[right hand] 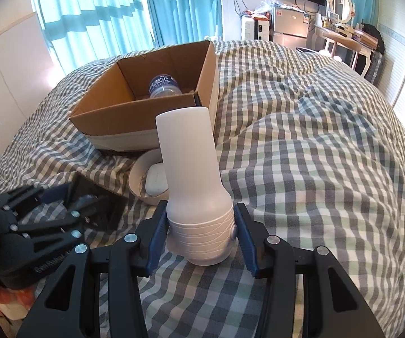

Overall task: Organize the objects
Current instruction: 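Carry sunglasses and cup stack over the box and lower them inside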

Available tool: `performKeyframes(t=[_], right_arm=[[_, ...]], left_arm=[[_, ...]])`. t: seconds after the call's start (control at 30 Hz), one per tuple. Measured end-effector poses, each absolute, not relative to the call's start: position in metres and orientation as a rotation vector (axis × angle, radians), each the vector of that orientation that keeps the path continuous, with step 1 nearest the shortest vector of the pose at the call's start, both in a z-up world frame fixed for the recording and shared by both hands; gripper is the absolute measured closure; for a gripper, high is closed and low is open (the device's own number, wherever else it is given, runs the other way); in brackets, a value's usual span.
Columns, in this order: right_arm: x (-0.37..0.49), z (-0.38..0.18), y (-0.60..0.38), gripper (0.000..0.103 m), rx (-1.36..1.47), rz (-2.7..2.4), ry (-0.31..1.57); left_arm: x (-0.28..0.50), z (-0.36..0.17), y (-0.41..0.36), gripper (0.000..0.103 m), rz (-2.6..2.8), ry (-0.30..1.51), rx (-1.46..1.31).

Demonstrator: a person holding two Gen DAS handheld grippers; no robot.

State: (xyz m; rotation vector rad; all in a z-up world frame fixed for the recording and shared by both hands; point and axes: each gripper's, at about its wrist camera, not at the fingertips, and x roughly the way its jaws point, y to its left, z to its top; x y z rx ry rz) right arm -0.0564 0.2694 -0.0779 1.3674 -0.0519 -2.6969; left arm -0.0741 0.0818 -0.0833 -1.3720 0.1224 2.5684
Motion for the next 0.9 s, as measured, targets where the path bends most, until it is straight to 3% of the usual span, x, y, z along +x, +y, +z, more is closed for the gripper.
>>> performKeyframes(t=[0.47, 0.9], right_arm=[[-0.082, -0.008, 0.254, 0.057, 1.209, -2.733, 0.045], [-0.122, 0.041, 0.220, 0.057, 1.156, -2.755, 0.080]], left_arm=[[-0.114, 0.001, 0.052, 0.051, 2.731, 0.062, -1.186], [-0.145, 0.046, 0.035, 0.053, 2.806, 0.022, -1.076]])
